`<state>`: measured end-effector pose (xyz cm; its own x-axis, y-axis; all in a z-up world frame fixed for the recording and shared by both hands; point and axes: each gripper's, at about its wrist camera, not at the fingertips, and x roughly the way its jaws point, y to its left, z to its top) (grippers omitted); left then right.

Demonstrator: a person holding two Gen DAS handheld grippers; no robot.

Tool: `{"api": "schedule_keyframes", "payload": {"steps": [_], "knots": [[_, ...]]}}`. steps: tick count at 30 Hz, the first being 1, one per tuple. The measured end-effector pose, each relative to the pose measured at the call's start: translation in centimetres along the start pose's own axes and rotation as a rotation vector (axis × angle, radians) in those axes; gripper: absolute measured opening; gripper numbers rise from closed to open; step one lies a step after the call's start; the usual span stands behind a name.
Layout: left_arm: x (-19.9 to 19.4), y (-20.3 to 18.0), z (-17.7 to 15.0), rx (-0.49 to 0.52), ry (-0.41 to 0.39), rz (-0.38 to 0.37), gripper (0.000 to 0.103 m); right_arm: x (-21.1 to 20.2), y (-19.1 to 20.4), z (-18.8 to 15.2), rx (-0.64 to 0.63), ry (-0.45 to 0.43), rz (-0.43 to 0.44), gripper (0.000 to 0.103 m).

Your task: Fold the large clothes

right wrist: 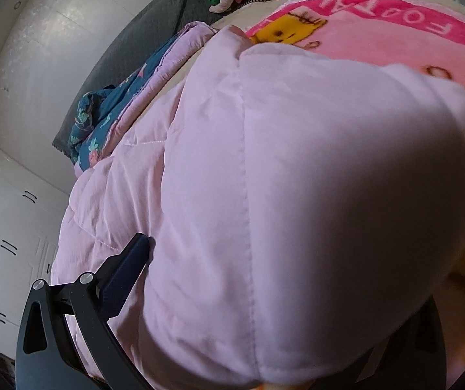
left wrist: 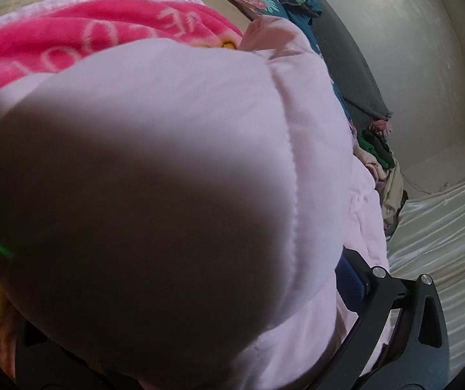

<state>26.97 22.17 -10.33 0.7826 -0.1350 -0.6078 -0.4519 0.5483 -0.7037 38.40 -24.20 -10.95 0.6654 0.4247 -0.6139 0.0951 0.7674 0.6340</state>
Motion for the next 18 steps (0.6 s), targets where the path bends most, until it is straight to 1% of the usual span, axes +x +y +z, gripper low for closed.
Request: {"api": "schedule_keyframes", "payload": {"steps": [3,5,6,7,9,10,11,12,13,14,15,18], "knots": [[0.0,-0.2,0.2,0.021,-0.001,0.003,0.095,0.2,0.3,0.1,-0.022,-0.012,0.012,0.096],[-0.1,-0.5,0.1,0.044,-0.004,0.007,0.094,0.2,0.7,0.2,-0.049,-0.025,0.012,0.091],[-0.2,-0.7,0.1,0.057,-0.009,0.012,0.093,0.2,0.8,0.3,-0.062,-0.030,0.010,0.090],[-0.3,-0.8,0.0,0.067,-0.011,0.015,0.092,0.2,1.1,0.3,-0.082,-0.038,0.008,0.087],[-0.7,-1.5,0.0,0.107,-0.022,0.024,0.084,0.1,1.7,0.5,-0.125,-0.050,0.004,0.079],[-0.9,-1.8,-0.1,0.124,-0.027,0.029,0.082,-0.2,2.3,0.5,-0.170,-0.062,-0.004,0.072],[-1.2,-2.4,-0.1,0.152,-0.040,0.039,0.076,-0.5,3.0,0.5,-0.218,-0.075,-0.013,0.066],[-1.6,-2.9,-0.2,0.180,-0.054,0.050,0.070,-0.5,3.4,0.5,-0.247,-0.082,-0.019,0.063],[-1.8,-3.3,-0.4,0.201,-0.063,0.058,0.068,-0.7,4.2,0.4,-0.298,-0.093,-0.032,0.057],[-2.2,-4.0,-0.5,0.231,-0.075,0.068,0.062,-0.8,4.6,0.4,-0.330,-0.103,-0.040,0.053],[-2.4,-4.4,-0.6,0.254,-0.083,0.074,0.057,-0.8,4.9,0.4,-0.354,-0.107,-0.049,0.052],[-3.0,-5.7,-0.6,0.326,-0.099,0.091,0.048,-1.0,5.5,0.3,-0.410,-0.117,-0.075,0.047]]}}
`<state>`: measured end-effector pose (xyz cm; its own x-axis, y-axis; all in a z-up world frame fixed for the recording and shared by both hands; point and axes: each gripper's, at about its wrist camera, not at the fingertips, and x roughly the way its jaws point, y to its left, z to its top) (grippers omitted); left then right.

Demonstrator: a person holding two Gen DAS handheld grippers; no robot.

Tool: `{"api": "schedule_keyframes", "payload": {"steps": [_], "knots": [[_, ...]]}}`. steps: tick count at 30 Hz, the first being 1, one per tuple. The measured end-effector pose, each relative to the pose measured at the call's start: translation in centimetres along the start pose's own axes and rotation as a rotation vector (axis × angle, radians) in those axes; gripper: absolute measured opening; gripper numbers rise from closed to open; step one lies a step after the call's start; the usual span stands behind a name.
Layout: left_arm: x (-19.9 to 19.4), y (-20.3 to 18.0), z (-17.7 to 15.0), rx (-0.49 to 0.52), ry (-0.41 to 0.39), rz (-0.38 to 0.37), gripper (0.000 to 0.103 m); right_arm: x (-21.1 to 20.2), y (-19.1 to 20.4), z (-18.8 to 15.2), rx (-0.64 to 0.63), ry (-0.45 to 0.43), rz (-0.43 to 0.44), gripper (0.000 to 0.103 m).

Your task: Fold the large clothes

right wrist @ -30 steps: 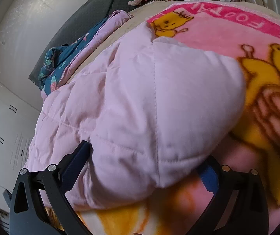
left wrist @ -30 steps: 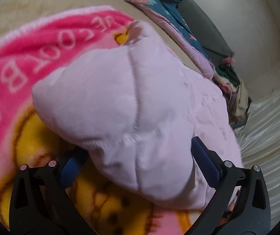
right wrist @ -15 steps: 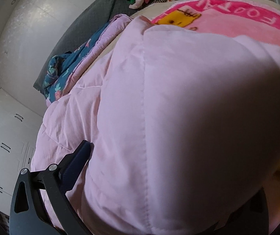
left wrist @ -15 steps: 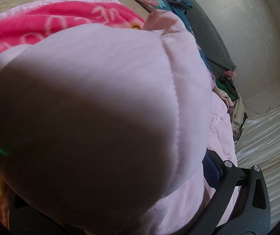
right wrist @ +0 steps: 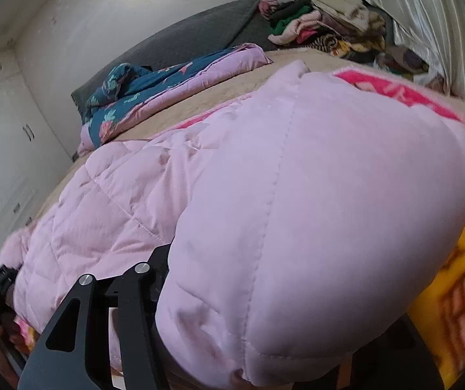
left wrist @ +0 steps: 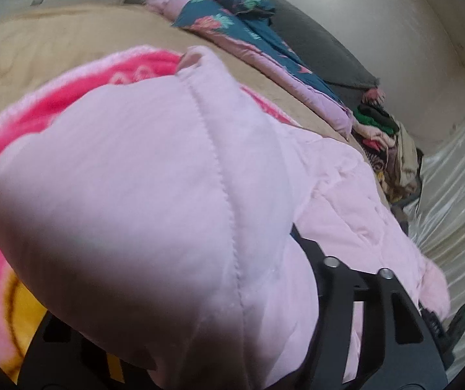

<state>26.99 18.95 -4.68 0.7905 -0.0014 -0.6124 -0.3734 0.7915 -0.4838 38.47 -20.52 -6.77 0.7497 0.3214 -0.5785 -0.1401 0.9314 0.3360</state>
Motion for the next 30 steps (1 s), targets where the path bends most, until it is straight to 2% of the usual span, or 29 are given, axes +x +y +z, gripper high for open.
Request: {"api": "schedule_keyframes", "payload": {"steps": [3,8,17,30], "knots": [[-0.6,-1.6,0.3,0.086,-0.034,0.027,0.042,-0.5,0.8,-0.2,-0.049,-0.021,-0.020,0.043],[-1.0,-2.3,1.0,0.142,-0.057,0.031,0.038,-1.7,2.2,0.2,-0.134,-0.052,-0.048,0.038],[-1.9,-3.7,2.0,0.172,-0.082,0.026,0.037,-4.3,3.9,0.5,-0.240,-0.101,-0.068,0.037],[-3.9,-3.3,2.2,0.198,-0.077,0.010,0.037,-6.1,4.3,-0.1,-0.242,-0.109,-0.067,0.036]]}}
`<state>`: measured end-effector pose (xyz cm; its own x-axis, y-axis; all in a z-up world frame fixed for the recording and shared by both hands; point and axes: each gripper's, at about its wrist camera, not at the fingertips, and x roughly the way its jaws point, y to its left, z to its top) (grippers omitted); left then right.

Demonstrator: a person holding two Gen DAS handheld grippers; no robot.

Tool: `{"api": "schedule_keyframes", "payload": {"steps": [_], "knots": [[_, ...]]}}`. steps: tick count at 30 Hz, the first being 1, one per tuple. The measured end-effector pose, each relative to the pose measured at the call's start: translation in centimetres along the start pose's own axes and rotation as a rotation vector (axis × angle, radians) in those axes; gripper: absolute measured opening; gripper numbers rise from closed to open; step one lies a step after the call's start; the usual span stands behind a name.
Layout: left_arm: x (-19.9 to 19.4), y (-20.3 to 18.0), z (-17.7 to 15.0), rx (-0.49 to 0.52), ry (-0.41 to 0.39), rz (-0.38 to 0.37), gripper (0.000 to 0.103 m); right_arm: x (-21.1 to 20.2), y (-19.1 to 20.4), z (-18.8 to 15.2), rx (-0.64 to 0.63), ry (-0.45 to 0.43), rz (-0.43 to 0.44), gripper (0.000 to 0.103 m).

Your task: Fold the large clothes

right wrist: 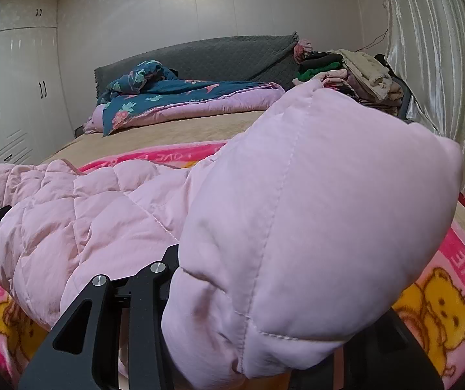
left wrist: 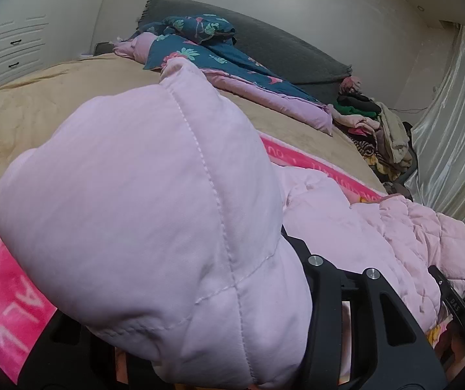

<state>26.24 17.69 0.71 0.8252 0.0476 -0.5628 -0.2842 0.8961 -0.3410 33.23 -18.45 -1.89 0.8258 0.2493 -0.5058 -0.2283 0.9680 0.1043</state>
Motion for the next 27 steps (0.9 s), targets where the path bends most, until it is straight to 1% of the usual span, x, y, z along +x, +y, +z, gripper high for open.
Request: {"api": "schedule_keyframes", "payload": {"steps": [19,27], "knots": [[-3.6,0.7,-1.1,0.009,-0.010,-0.027,0.037,-2.9,0.5,-1.5,0.013,0.003,0.000,0.036],[-4.1,0.9,-2.0,0.015,-0.009,-0.026,0.037,-3.6,0.7,-2.5,0.001,0.004,0.000,0.036]]}}
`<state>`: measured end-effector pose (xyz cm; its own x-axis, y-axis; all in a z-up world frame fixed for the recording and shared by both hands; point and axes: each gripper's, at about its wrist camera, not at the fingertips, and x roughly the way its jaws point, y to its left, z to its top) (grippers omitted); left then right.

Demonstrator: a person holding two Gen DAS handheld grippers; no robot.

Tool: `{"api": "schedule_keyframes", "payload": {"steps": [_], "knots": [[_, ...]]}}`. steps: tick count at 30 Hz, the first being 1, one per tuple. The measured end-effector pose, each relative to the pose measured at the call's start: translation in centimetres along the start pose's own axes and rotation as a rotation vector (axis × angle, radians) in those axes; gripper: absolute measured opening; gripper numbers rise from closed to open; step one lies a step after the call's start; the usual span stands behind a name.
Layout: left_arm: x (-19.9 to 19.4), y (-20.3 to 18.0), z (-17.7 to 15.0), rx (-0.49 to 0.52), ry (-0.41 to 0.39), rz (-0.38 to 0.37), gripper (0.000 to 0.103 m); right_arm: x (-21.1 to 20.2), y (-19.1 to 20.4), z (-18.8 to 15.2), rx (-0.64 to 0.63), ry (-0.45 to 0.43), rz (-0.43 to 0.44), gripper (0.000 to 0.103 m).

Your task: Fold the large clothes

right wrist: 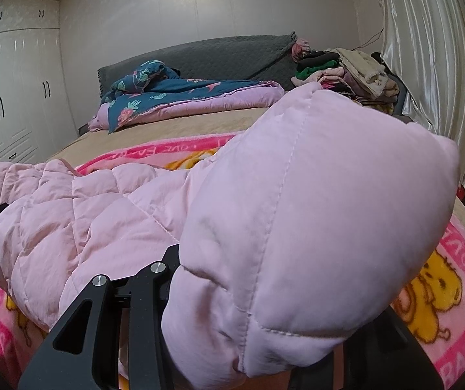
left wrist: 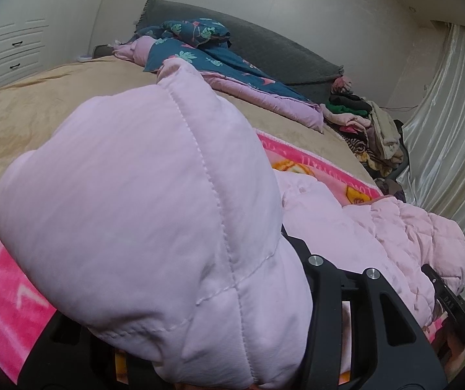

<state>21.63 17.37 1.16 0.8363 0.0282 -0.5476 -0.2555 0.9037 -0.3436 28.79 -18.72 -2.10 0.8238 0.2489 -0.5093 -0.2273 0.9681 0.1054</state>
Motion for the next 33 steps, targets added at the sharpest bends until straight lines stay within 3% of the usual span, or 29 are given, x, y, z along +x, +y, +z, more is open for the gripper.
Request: {"api": "schedule_keyframes", "payload": {"steps": [18,33], "knots": [[-0.4,0.4,-2.9,0.017,0.029,0.041,0.038,-2.6,0.3,-3.6,0.003,-0.002,0.019,0.036],[-1.6,0.8,-3.8,0.032,0.031,0.060,0.038,-4.7,-0.4,-4.2,0.000,0.003,0.036,0.036]]}}
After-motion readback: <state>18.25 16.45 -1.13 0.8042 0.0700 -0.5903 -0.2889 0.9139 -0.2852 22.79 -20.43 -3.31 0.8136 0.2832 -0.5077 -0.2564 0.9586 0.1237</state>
